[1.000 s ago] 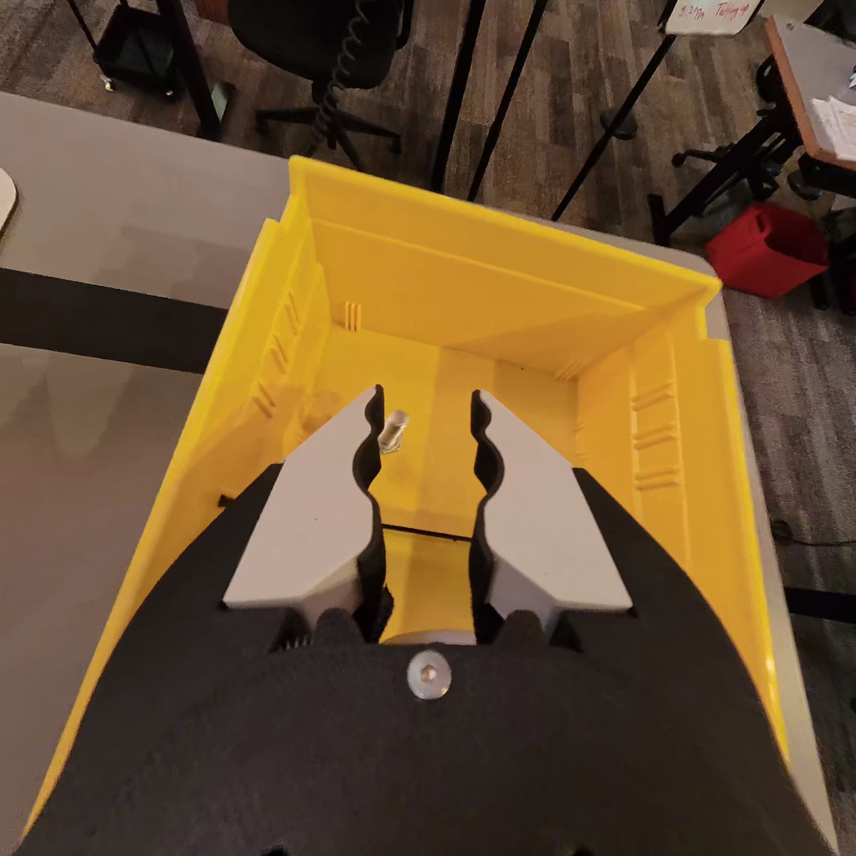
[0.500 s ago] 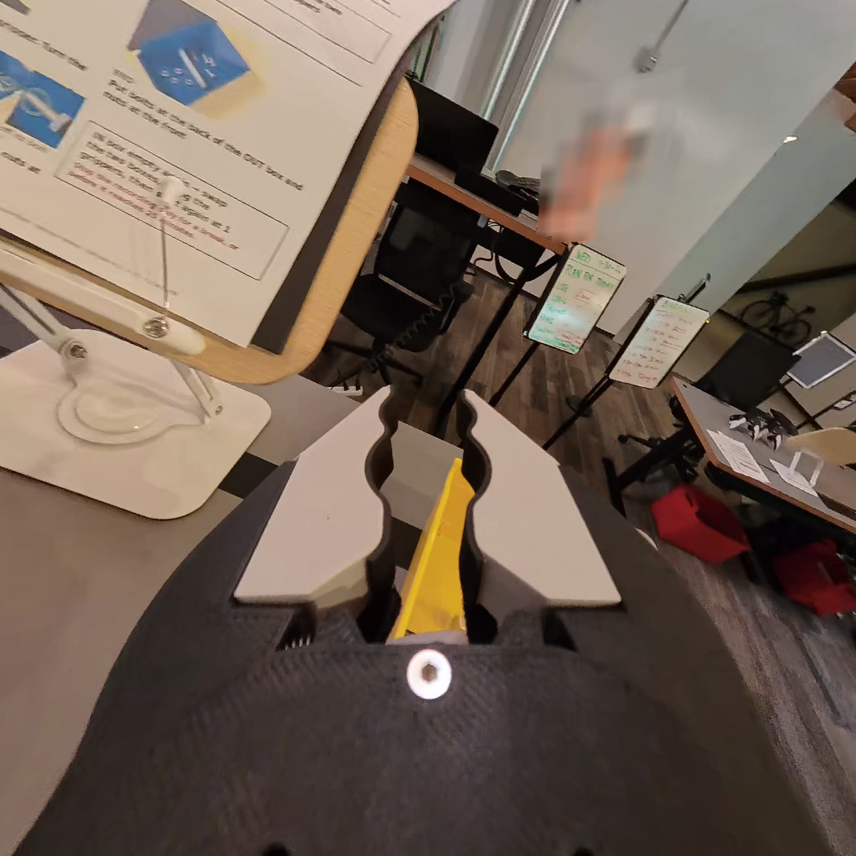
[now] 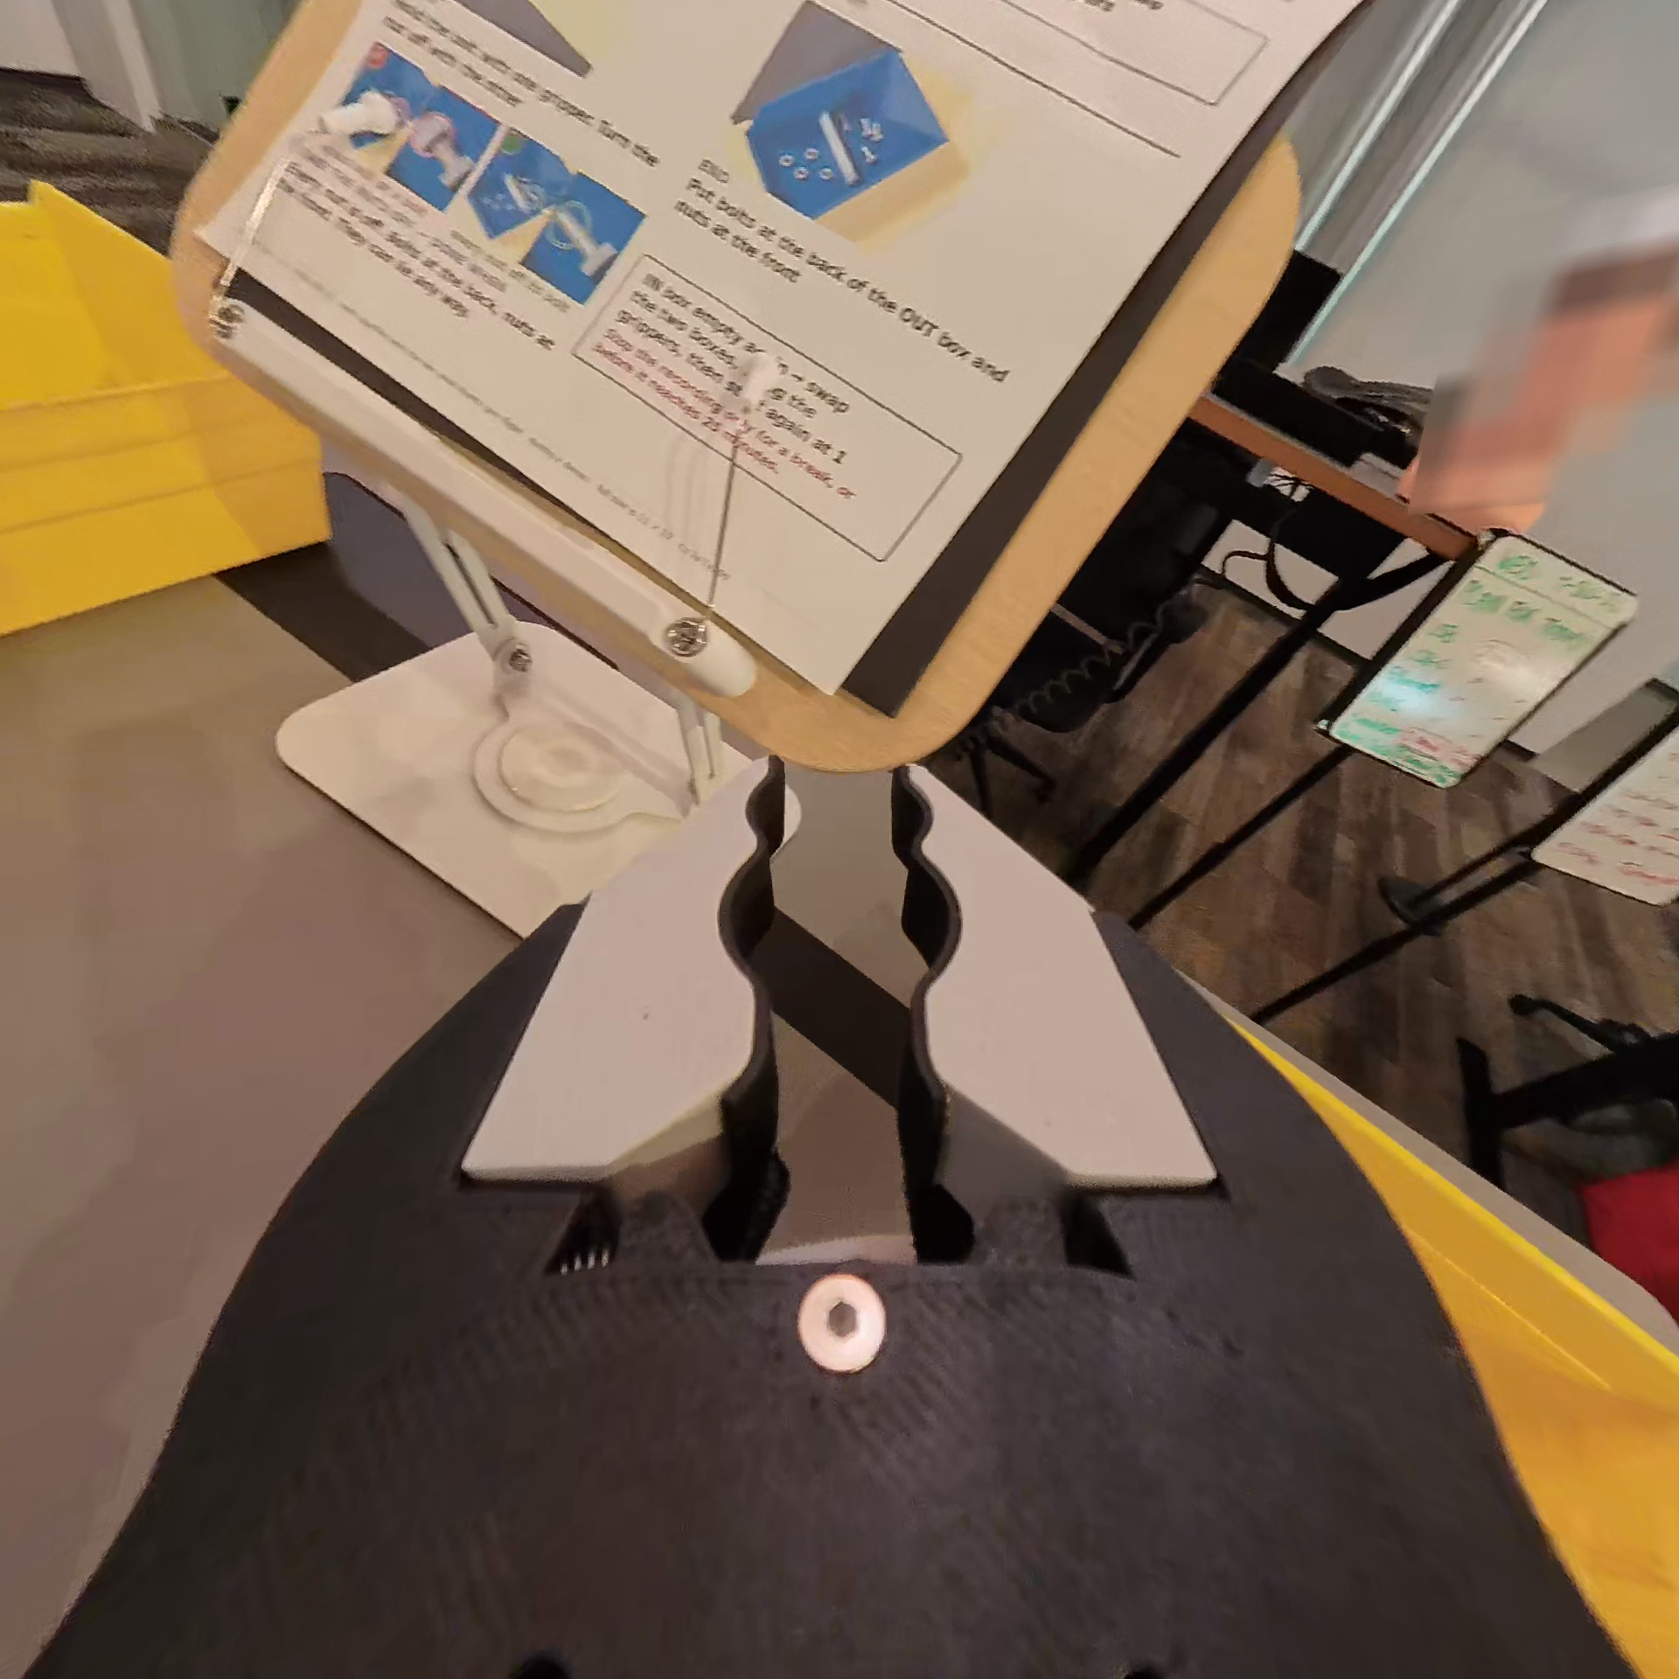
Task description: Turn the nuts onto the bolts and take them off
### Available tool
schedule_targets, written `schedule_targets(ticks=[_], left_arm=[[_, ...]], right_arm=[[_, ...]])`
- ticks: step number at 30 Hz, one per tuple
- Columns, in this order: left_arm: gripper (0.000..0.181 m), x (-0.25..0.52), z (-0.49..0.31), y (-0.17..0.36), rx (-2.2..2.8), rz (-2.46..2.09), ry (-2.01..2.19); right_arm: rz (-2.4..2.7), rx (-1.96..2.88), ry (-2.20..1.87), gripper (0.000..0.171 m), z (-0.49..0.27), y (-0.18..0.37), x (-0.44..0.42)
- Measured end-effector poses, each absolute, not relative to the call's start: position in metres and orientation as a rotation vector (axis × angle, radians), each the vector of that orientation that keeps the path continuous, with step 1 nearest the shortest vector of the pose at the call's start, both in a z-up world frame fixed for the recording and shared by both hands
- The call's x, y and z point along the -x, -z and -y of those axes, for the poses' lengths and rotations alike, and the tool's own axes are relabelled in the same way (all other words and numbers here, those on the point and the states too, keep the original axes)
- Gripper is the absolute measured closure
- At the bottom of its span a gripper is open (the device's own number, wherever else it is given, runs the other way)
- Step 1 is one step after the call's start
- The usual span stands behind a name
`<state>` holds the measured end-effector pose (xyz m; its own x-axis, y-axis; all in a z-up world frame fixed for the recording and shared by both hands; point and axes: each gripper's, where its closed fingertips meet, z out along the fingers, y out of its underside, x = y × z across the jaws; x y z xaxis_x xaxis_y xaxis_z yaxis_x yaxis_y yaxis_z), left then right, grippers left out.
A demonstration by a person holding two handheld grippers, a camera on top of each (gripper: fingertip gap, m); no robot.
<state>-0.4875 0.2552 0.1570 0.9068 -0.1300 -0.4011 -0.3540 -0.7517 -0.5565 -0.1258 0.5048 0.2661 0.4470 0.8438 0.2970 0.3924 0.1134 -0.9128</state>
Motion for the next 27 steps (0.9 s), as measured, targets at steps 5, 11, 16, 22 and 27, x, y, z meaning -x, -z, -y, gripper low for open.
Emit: schedule_targets(ticks=[5,11,16,22,27], left_arm=[[0.133,0.494,-0.255,-0.134,2.458,-0.334,-0.438],[0.133,0.500,-0.251,-0.119,2.508,-0.316,-0.437],[0.140,0.508,-0.245,-0.117,2.527,-0.294,-0.432],[0.147,0.507,-0.232,-0.107,2.595,-0.326,-0.385],[0.151,0.499,-0.229,-0.091,2.656,-0.388,-0.345]], right_arm=[[1.162,1.506,-0.594,0.150,-0.488,-0.252,0.144],[1.230,1.509,-0.578,0.150,-0.479,-0.236,0.156],[1.236,1.514,-0.601,0.150,-0.478,-0.235,0.155],[1.257,1.518,-0.627,0.150,-0.474,-0.231,0.159],[1.294,1.518,-0.618,0.150,-0.470,-0.225,0.165]])
